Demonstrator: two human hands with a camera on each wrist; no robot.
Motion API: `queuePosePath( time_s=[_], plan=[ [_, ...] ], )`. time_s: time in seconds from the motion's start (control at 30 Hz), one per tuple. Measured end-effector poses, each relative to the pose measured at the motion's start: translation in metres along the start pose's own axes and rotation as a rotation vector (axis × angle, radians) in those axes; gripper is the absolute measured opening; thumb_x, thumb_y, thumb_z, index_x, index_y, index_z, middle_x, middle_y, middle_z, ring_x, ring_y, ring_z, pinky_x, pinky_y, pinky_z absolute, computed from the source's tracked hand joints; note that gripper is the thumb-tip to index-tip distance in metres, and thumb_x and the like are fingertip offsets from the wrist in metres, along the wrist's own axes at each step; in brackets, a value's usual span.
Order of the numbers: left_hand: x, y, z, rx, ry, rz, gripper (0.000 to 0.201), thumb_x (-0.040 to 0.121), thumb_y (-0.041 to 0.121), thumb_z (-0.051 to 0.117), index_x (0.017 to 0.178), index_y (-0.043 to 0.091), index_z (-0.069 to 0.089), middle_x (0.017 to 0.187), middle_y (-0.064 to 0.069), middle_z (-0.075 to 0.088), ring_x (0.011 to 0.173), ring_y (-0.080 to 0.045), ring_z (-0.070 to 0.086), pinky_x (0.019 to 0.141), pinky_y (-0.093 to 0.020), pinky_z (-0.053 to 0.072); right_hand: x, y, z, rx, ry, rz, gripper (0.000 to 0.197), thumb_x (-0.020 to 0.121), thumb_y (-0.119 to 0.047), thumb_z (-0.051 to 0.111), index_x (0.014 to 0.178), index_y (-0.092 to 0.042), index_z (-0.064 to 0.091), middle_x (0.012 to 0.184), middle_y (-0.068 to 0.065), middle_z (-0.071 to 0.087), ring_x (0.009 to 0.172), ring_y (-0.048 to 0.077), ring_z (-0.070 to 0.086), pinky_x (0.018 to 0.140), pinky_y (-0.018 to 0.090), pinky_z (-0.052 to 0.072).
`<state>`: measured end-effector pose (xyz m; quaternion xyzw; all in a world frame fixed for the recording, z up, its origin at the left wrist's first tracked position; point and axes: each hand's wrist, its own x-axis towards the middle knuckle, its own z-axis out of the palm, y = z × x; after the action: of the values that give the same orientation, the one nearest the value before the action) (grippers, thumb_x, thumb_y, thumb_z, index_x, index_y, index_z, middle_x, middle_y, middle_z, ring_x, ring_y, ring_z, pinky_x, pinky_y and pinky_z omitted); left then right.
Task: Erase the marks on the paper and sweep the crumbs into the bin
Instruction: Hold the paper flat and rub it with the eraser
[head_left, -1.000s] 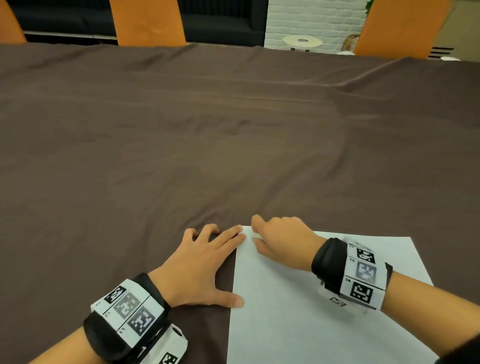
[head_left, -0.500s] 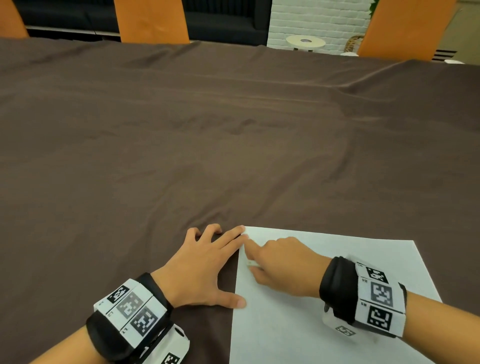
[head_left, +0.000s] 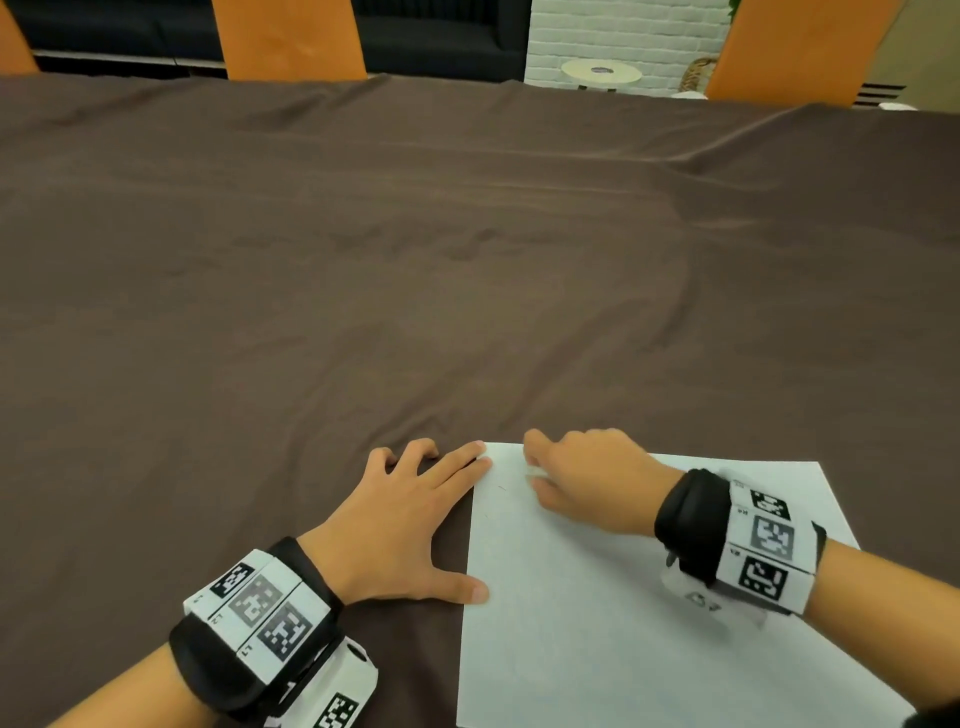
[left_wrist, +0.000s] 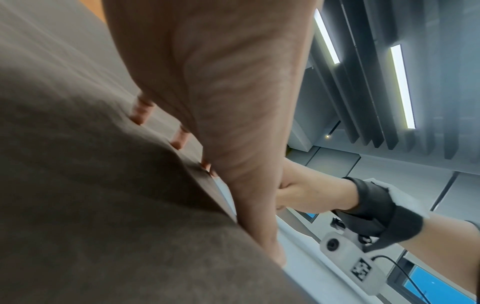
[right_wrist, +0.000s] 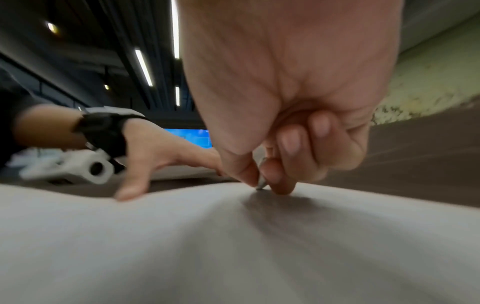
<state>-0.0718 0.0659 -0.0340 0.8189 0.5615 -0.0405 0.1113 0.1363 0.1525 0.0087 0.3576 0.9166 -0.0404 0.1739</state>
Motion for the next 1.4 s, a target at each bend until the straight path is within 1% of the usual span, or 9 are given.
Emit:
queuePosePath(
  time_s=[0.1,0.27,0.47,0.63,0.8,0.97,1.17,1.3,1.4],
  plan=[
    [0.0,0.001,-0.001,0.021,-0.023,-0.01,0.114,0.067,0.094,0.038,0.156,0.034,0.0,0.16,0.023,-0.009,0.14,-0.018,0.014,0.111,-0.045,0.019,0.0,-0.001,-0.001,-0.023,0.006,0.023,0.033,0.1,-0.03,0.032,0.125,-0.01,0.035,0.084,0.008,0.052,0.069,0.031,0.044,0.063,0.034,0.034],
    [0.0,0.003,-0.003,0.031,-0.03,-0.011,0.114,0.067,0.093,0.039,0.156,0.033,0.0,0.16,0.023,-0.01,0.141,-0.019,0.013,0.11,-0.044,0.021,-0.013,-0.032,0.0,0.02,-0.056,-0.185,0.036,0.101,-0.032,0.034,0.131,-0.011,0.034,0.101,0.012,0.061,0.072,0.028,0.048,0.067,0.033,0.036],
    [-0.001,0.002,-0.002,0.019,-0.021,-0.009,0.114,0.067,0.093,0.04,0.156,0.033,0.001,0.161,0.022,-0.008,0.14,-0.02,0.014,0.11,-0.046,0.021,0.012,-0.007,-0.01,-0.012,0.001,-0.027,0.031,0.1,-0.028,0.034,0.128,-0.012,0.036,0.097,0.009,0.062,0.076,0.029,0.056,0.066,0.035,0.042],
    [0.0,0.002,-0.002,0.026,-0.029,-0.008,0.112,0.068,0.092,0.04,0.156,0.033,0.004,0.161,0.022,-0.007,0.14,-0.02,0.015,0.11,-0.045,0.022,-0.009,-0.038,-0.001,0.026,-0.104,-0.25,0.039,0.102,-0.033,0.036,0.135,-0.013,0.034,0.105,0.012,0.063,0.076,0.025,0.052,0.071,0.033,0.041],
    [-0.001,0.002,-0.002,0.049,-0.035,-0.008,0.114,0.068,0.094,0.038,0.155,0.033,-0.003,0.159,0.024,-0.012,0.139,-0.019,0.012,0.109,-0.043,0.021,0.009,-0.014,-0.004,-0.048,0.055,-0.086,0.034,0.101,-0.03,0.033,0.13,-0.012,0.035,0.107,0.012,0.063,0.088,0.034,0.061,0.065,0.034,0.035],
    [0.0,0.002,-0.002,0.026,-0.026,-0.003,0.112,0.067,0.093,0.04,0.156,0.033,0.007,0.161,0.022,-0.005,0.139,-0.022,0.017,0.108,-0.046,0.024,-0.007,-0.037,-0.001,0.029,-0.043,-0.263,0.038,0.101,-0.033,0.036,0.134,-0.014,0.035,0.104,0.011,0.064,0.075,0.026,0.053,0.07,0.034,0.042],
    [0.0,0.001,-0.001,0.038,-0.028,-0.003,0.114,0.068,0.093,0.039,0.156,0.032,0.001,0.161,0.022,-0.008,0.14,-0.021,0.014,0.108,-0.045,0.023,0.006,-0.016,-0.002,-0.053,0.046,-0.105,0.038,0.1,-0.03,0.032,0.135,-0.015,0.032,0.104,0.012,0.064,0.09,0.034,0.062,0.065,0.034,0.036],
    [-0.001,0.0,0.0,0.017,-0.01,0.011,0.113,0.068,0.092,0.04,0.157,0.029,0.009,0.162,0.019,-0.001,0.139,-0.024,0.02,0.107,-0.047,0.027,-0.018,-0.043,0.002,0.012,-0.088,-0.313,0.035,0.101,-0.035,0.036,0.129,-0.014,0.038,0.1,0.012,0.063,0.074,0.027,0.054,0.067,0.031,0.036],
    [-0.002,0.001,-0.001,0.029,-0.006,0.017,0.111,0.069,0.092,0.039,0.156,0.029,0.012,0.163,0.017,0.001,0.139,-0.026,0.022,0.106,-0.048,0.029,-0.015,-0.036,0.0,0.006,-0.059,-0.246,0.034,0.101,-0.035,0.035,0.128,-0.015,0.037,0.099,0.01,0.062,0.069,0.025,0.044,0.066,0.031,0.034]
  ],
)
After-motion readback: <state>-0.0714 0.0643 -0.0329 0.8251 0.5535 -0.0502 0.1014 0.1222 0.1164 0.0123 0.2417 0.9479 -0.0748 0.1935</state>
